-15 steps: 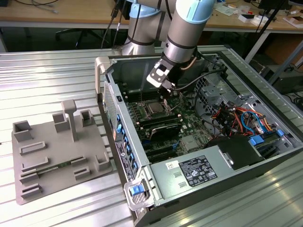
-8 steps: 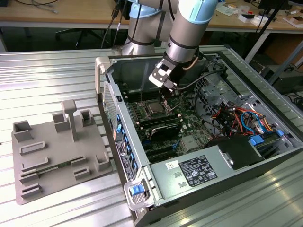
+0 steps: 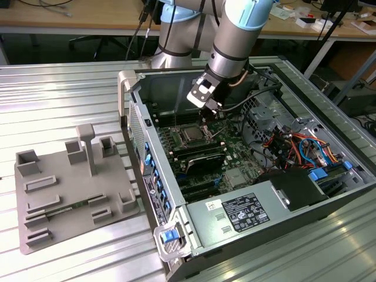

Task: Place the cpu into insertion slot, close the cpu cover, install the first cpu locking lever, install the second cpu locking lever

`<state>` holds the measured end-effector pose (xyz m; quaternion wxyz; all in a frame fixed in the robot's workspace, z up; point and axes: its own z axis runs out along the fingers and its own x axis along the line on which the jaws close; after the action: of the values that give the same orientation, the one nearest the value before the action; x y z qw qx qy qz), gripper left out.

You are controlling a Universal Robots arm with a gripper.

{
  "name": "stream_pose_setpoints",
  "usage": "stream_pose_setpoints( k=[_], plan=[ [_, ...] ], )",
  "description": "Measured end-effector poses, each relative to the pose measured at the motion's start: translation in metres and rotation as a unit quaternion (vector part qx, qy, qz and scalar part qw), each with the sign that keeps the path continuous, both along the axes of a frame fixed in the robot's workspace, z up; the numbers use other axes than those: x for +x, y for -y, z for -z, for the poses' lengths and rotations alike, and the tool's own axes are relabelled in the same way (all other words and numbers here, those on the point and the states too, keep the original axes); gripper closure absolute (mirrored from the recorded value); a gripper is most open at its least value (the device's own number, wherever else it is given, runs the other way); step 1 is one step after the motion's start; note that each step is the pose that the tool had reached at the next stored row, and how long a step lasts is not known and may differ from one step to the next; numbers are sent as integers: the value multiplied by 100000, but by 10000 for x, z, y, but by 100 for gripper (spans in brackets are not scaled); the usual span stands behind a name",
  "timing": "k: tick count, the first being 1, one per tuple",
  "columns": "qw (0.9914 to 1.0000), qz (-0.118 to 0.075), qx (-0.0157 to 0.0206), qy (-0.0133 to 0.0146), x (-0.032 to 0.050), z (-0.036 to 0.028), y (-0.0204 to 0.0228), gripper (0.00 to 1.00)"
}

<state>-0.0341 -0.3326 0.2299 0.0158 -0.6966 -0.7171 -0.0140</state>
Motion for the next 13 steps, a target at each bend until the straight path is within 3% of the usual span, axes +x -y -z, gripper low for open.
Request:
stream_pose_setpoints(
  k=[5,13],
  plan=[
    [100000,-1,57,-183,43,0,0,89],
    [100000,2,138,-213,61,0,0,89]
  ],
)
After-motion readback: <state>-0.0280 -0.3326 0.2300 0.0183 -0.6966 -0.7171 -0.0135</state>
